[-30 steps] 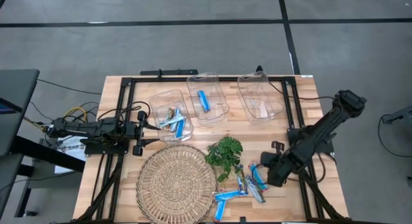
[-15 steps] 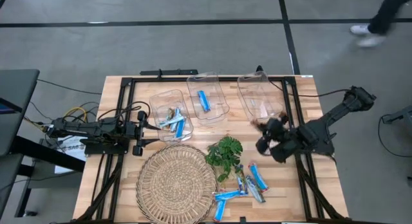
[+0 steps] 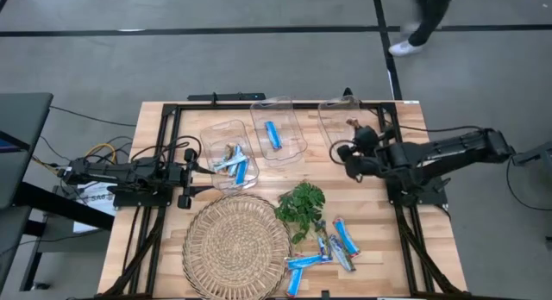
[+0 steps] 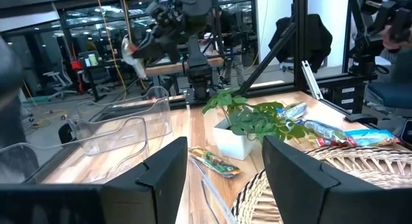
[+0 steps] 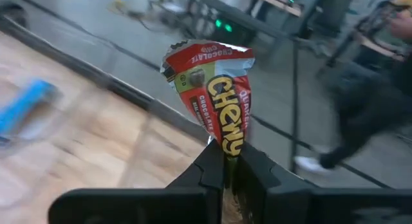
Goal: Pick and place Granola Bars by type
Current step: Put the red granola bar into the right transparent bin, then put the right red granola bar into the right transparent bin, then put the right blue granola bar into the middle transparent bin
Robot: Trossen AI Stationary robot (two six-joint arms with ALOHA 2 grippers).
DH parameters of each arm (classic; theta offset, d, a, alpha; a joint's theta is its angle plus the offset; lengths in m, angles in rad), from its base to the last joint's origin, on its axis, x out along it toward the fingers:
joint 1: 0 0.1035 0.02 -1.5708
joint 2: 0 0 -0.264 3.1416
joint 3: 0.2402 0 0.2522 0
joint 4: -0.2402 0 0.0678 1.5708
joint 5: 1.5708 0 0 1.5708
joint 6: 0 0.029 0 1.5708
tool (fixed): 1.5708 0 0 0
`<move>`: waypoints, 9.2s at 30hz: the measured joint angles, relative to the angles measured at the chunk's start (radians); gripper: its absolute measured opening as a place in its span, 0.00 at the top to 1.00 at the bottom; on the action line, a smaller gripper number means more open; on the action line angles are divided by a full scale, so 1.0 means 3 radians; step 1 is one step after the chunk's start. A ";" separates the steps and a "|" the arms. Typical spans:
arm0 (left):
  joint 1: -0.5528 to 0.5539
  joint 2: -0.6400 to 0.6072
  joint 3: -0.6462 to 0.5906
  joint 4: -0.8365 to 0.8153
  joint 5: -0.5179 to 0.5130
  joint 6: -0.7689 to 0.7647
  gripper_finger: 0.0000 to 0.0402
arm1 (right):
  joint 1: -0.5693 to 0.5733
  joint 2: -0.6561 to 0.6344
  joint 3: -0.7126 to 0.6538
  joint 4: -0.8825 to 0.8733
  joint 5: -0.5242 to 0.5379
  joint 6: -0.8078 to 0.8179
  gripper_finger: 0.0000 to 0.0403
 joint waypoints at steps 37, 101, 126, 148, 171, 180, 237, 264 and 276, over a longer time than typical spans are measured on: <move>0.0000 0.0001 0.0000 0.0000 0.0000 0.0015 0.51 | -0.0358 0.0423 0.0040 0.0210 -0.0926 -0.0584 0.43; 0.0000 0.0001 0.0000 -0.0001 0.0000 -0.0028 0.51 | 0.2014 0.2067 0.0439 0.0626 -0.3840 0.1780 0.61; 0.0000 0.0001 0.0000 -0.0001 0.0000 -0.0027 0.51 | 0.1736 0.1311 0.0435 0.0103 -0.1951 0.1440 0.93; 0.0000 0.0001 0.0000 0.0001 0.0000 0.0004 0.51 | -0.0566 0.0617 0.0436 0.0187 -0.0956 -0.0870 0.92; -0.0001 0.0001 0.0000 0.0001 0.0000 -0.0016 0.51 | -0.1604 0.1367 0.0439 0.0436 -0.2059 -0.1628 0.76; -0.0001 0.0001 0.0000 0.0000 0.0000 -0.0010 0.51 | -0.1522 0.1174 0.0435 0.0520 -0.2107 -0.1692 0.59; 0.0000 0.0001 0.0000 0.0001 0.0000 -0.0018 0.51 | 0.2059 0.1922 0.0436 0.1275 -0.4142 0.0937 0.60; 0.0000 0.0001 0.0000 0.0001 0.0000 0.0006 0.51 | 0.2048 0.2011 0.0435 0.1467 -0.4184 0.0851 0.97; -0.0001 0.0001 0.0000 0.0001 0.0000 -0.0026 0.51 | 0.1991 0.1446 0.0436 0.1527 -0.3582 0.0436 0.96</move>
